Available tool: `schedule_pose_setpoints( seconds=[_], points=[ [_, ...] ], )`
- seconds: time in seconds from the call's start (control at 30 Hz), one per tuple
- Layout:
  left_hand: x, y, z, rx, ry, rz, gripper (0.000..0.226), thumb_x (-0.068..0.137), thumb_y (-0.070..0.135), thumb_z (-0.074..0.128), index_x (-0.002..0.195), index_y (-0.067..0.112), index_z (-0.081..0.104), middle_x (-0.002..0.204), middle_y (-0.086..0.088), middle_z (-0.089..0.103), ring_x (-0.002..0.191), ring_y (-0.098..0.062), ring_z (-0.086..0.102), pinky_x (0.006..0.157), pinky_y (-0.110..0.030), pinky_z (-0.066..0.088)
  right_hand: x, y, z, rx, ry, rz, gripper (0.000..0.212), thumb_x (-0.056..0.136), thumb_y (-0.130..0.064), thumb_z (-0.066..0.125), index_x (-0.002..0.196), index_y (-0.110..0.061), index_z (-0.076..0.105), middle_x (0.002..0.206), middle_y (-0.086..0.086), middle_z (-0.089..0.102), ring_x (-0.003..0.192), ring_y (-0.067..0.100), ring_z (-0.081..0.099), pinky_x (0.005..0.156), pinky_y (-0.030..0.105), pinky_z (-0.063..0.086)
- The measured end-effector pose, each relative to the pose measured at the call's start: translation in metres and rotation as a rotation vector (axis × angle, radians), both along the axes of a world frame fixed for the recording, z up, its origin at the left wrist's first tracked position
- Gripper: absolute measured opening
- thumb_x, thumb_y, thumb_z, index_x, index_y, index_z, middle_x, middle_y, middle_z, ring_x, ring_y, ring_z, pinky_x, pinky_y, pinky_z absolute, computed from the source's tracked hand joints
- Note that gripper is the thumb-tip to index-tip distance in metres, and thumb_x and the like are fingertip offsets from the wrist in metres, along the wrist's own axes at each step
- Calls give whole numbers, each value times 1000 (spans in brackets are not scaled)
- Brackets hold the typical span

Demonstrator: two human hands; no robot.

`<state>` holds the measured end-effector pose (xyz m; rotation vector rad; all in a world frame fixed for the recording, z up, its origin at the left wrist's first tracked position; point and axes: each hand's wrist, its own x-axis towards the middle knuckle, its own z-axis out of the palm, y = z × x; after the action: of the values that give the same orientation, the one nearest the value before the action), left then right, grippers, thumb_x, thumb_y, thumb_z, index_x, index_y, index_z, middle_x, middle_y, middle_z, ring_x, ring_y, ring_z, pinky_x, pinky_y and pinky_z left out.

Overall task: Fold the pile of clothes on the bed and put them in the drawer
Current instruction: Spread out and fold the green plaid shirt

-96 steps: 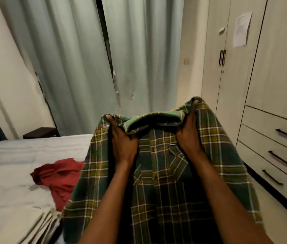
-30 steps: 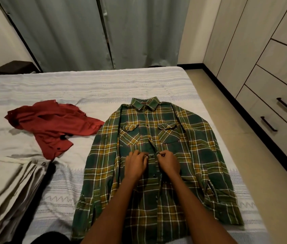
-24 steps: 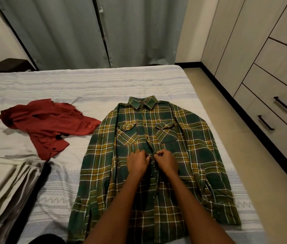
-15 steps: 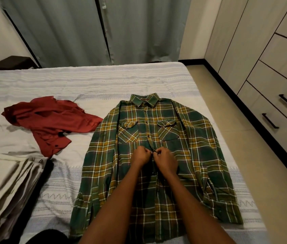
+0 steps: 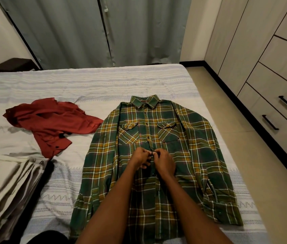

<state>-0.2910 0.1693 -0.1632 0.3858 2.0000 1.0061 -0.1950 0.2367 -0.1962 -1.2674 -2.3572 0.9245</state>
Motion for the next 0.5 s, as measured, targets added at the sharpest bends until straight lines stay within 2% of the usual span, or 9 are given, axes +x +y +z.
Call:
schedule_pose_setpoints(
  seconds=[0.13, 0.23, 0.4, 0.5],
  points=[
    [-1, -1, 0, -11, 14, -1, 26, 105, 21, 47, 85, 13, 62, 71, 0, 58, 49, -11, 55, 39, -18, 40, 0, 4, -5, -37, 45, 69, 26, 101, -31, 52, 113, -23, 73, 111, 0, 72, 98, 21, 64, 76, 33, 49],
    [0, 2, -2, -14, 15, 35, 23, 103, 20, 49, 88, 9, 63, 70, -1, 59, 45, -10, 52, 39, -19, 37, 4, 7, -8, -97, 120, 117, 28, 101, -29, 51, 117, -23, 73, 114, 0, 72, 101, 19, 65, 81, 34, 50],
    [3, 4, 0, -19, -8, 141, 26, 98, 16, 57, 75, 9, 65, 59, -2, 56, 37, -10, 45, 38, -17, 30, 11, 11, -10, -217, 203, 130, 25, 100, -18, 52, 109, -24, 74, 106, -2, 74, 96, 17, 67, 83, 36, 54],
    [6, 4, 0, -33, -63, 217, 29, 98, 13, 56, 69, 8, 62, 57, -3, 57, 36, -11, 45, 38, -15, 30, 6, 7, -10, -190, 177, 100, 16, 96, -22, 58, 103, -29, 71, 103, -7, 73, 94, 13, 65, 81, 34, 53]
  ],
)
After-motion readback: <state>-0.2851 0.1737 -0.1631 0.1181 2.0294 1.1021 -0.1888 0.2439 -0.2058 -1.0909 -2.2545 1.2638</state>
